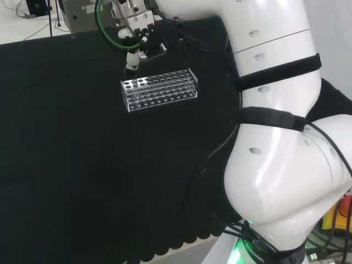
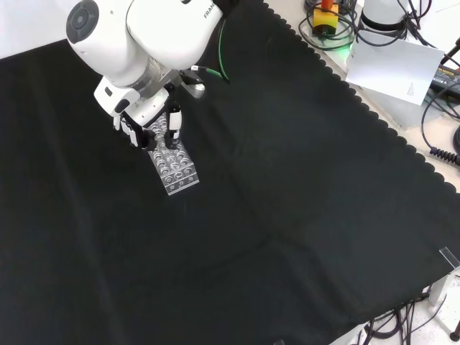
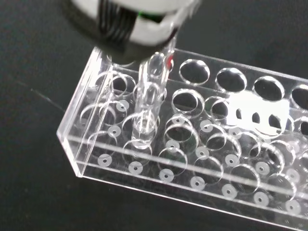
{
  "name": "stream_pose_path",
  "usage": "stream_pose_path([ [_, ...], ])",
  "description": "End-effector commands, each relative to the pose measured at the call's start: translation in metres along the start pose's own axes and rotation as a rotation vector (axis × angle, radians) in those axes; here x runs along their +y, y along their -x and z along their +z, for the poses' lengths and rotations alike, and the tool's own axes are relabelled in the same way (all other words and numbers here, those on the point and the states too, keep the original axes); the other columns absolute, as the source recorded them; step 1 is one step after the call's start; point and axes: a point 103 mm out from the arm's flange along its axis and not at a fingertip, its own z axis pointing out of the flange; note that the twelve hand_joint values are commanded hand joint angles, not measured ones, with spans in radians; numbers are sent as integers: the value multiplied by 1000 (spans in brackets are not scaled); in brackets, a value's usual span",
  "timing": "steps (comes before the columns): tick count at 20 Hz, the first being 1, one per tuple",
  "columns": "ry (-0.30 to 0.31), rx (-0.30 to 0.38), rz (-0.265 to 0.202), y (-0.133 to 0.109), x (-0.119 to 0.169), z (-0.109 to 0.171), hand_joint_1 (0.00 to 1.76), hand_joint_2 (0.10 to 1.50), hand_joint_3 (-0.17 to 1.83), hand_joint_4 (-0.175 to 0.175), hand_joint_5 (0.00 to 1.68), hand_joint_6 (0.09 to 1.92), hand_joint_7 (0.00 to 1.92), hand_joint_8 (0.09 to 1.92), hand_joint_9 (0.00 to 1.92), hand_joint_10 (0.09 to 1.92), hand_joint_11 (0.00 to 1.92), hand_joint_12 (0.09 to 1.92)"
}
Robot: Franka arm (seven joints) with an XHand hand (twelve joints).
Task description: Pick up the test tube.
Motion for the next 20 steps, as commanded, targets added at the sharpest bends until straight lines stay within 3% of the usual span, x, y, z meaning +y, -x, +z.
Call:
stream_pose_path([
  [1, 6, -34, 48, -8, 4, 5, 1282, 935, 159, -171, 1179, 660, 1251, 634, 1176, 548, 835, 1204],
  [5, 8, -17, 34, -10, 7, 5, 1300, 895, 198, -175, 1240, 560, 1295, 550, 1265, 481, 892, 1168],
  [8, 41, 2, 34, -9, 4, 5, 1315, 723, 487, -175, 1312, 500, 1368, 495, 1411, 403, 1098, 1036],
  [10, 65, 23, 16, -7, 3, 3, 1383, 811, 304, -175, 1299, 481, 1567, 499, 1356, 446, 1238, 926],
  [13, 69, 27, 12, -4, 2, -1, 1417, 913, 85, -175, 1306, 434, 1710, 421, 1340, 430, 1342, 821],
  [14, 63, 30, 14, -4, 1, -2, 1351, 917, 74, -175, 1347, 364, 1737, 399, 1442, 414, 1367, 797],
  [17, 63, 49, 3, 0, -1, -2, 1252, 802, 280, -175, 1488, 122, 1813, 293, 1687, 280, 1430, 731],
  [20, 59, 79, 2, 5, -5, -2, 1240, 691, 479, -175, 1541, 87, 1847, 238, 1760, 217, 1448, 717],
])
